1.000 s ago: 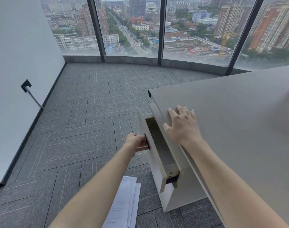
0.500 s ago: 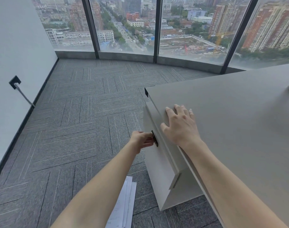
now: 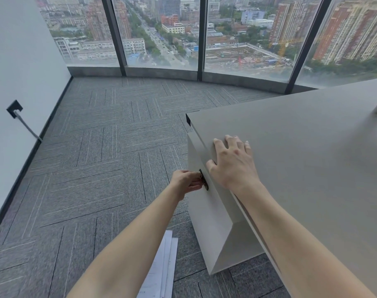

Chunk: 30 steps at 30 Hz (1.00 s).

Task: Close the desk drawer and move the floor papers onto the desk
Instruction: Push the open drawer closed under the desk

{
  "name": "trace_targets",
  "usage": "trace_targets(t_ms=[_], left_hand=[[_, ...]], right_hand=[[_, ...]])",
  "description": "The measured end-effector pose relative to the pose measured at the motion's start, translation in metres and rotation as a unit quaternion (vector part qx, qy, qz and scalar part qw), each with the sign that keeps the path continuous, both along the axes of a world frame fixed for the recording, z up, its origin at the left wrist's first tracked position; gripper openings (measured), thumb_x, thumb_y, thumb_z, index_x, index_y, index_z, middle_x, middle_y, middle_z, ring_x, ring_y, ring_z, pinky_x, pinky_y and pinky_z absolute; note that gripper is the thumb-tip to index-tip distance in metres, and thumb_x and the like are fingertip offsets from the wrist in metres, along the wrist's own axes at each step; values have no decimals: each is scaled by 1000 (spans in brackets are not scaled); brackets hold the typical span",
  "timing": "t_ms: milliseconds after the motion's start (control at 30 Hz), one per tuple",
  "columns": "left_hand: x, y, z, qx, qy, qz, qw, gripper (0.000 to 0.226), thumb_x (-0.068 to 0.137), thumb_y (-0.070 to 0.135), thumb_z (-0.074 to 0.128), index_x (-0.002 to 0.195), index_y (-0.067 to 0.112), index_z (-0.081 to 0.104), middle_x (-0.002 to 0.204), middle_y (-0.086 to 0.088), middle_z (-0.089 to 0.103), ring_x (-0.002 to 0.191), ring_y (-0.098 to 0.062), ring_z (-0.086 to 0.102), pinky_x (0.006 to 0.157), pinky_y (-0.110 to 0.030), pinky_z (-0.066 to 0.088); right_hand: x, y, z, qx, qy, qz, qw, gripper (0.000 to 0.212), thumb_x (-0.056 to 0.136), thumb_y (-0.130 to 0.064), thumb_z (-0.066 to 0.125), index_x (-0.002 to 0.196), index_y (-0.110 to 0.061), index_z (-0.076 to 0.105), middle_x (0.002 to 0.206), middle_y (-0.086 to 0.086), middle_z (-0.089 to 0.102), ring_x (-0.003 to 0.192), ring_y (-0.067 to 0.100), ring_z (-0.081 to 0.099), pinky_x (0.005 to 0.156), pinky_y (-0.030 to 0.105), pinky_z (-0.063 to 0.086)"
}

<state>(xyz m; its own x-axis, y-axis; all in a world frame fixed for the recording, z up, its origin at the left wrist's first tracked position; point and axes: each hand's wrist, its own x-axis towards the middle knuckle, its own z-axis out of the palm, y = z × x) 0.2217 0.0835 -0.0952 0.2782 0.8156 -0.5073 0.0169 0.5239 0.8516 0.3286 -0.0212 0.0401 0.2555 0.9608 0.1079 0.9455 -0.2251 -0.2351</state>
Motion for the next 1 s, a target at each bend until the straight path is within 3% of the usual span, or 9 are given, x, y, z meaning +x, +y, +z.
trace_targets(t_ms=[100,233,500,767,933,1000], left_hand=[[-1,2,7,-19,35,-37,999,7,85,10,65,83,3,63,76,-15,62,57,-20,56,51,-25,57],[7,3,14,-68,52,-57,995,22,81,11,55,61,12,48,59,-3,38,48,-15,32,43,-18,34],[10,9,6,-131,56,-78,987,28,87,18,42,60,12,46,68,-6,52,60,-19,51,59,-27,47],[13,9,-4,59,142,-57,986,22,84,15,48,63,14,53,65,-3,52,54,-18,49,54,-24,42],[7,5,-1,123,167,-75,975,27,91,23,41,77,10,61,81,-7,61,64,-21,54,57,-27,44],[0,0,4,155,211,-96,960,33,92,24,40,87,2,65,90,-17,66,73,-29,57,63,-33,48]], right_hand=[[1,-1,0,-3,0,0,1000,62,89,-37,46,147,-18,37,158,18,29,150,35,17,123,51,8],[2,-1,0,0,3,1,1000,62,88,-37,46,147,-18,38,158,18,29,150,35,17,123,51,8],[3,0,-2,4,6,0,1000,61,88,-37,48,145,-18,39,158,17,30,150,34,18,123,51,8],[4,1,-4,2,2,1,1000,63,88,-38,48,147,-18,38,158,17,30,150,34,18,123,50,7],[6,1,-5,0,-1,3,1000,64,88,-39,48,147,-19,38,158,16,30,150,33,18,123,49,7],[6,1,-5,2,2,1,1000,64,87,-40,49,147,-20,38,158,15,30,149,32,19,123,49,8]])
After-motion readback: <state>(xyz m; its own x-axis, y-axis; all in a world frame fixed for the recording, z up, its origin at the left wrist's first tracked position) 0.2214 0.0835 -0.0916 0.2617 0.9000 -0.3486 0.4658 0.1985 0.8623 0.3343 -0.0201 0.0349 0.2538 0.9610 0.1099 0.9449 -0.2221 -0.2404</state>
